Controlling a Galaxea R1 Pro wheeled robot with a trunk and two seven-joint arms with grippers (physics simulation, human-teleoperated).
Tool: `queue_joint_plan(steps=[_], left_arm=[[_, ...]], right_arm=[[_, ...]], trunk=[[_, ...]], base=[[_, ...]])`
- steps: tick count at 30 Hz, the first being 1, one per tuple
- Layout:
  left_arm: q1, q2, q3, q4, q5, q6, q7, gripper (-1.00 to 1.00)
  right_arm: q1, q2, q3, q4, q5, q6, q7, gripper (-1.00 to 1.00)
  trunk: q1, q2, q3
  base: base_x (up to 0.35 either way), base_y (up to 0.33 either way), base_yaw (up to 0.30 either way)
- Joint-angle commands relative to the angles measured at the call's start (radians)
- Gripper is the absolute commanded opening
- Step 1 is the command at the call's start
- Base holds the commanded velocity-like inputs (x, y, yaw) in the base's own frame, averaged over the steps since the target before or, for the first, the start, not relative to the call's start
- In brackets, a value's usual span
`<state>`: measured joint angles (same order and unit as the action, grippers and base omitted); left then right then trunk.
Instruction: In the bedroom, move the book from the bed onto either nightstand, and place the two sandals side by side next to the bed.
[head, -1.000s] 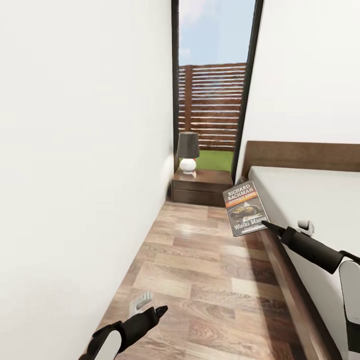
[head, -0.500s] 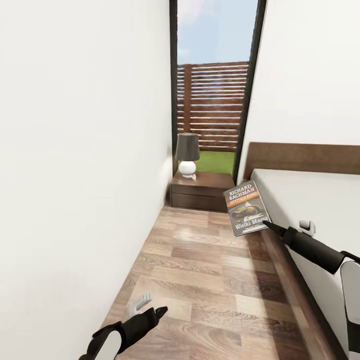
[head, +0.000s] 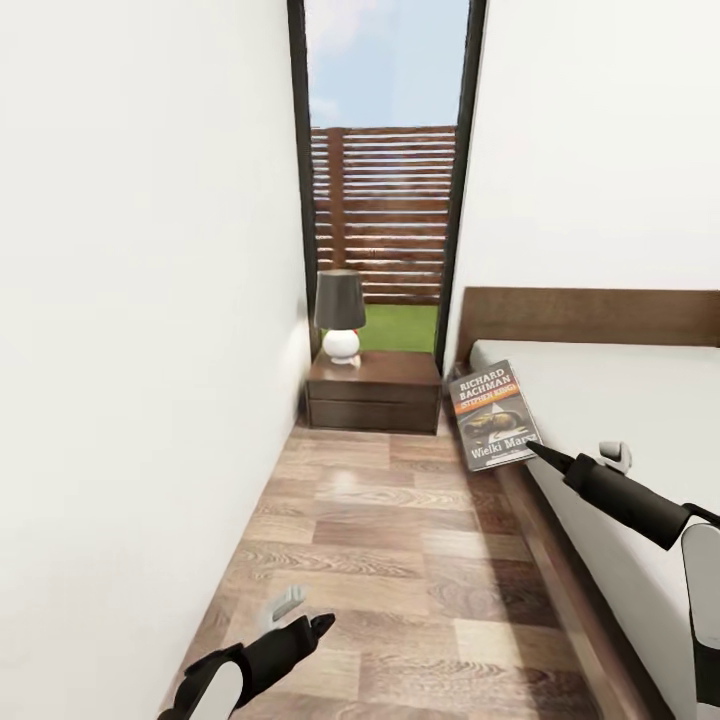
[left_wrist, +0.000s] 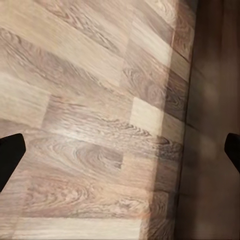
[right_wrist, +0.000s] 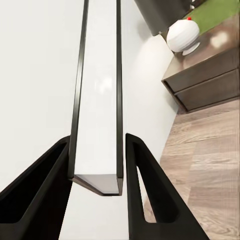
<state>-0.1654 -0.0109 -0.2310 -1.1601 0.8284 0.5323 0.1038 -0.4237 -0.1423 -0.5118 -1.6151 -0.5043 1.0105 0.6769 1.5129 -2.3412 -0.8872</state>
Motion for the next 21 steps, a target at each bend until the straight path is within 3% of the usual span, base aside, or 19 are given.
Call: queue_joint_plan(steps=[1,21], left_arm=[[-0.001,0.0,0.0,0.001,0.011,0.003,0.01,1.0],[-0.009,0.002,0.001,0.027,0.01,0.002,0.01,1.0]], right_arm=[[-0.001,0.001,-0.001,0.0,-0.003,0.006,0.007,-1.0],[-0.001,0.002,0.0,0.001,-0.005,-0.001,0.01,-1.0]], trunk=[[0.0,0.0,-0.001],[0.0,0.0,0.0]], base=[[0.326,0.0,-0.186],[0.326,0.0,-0.031]])
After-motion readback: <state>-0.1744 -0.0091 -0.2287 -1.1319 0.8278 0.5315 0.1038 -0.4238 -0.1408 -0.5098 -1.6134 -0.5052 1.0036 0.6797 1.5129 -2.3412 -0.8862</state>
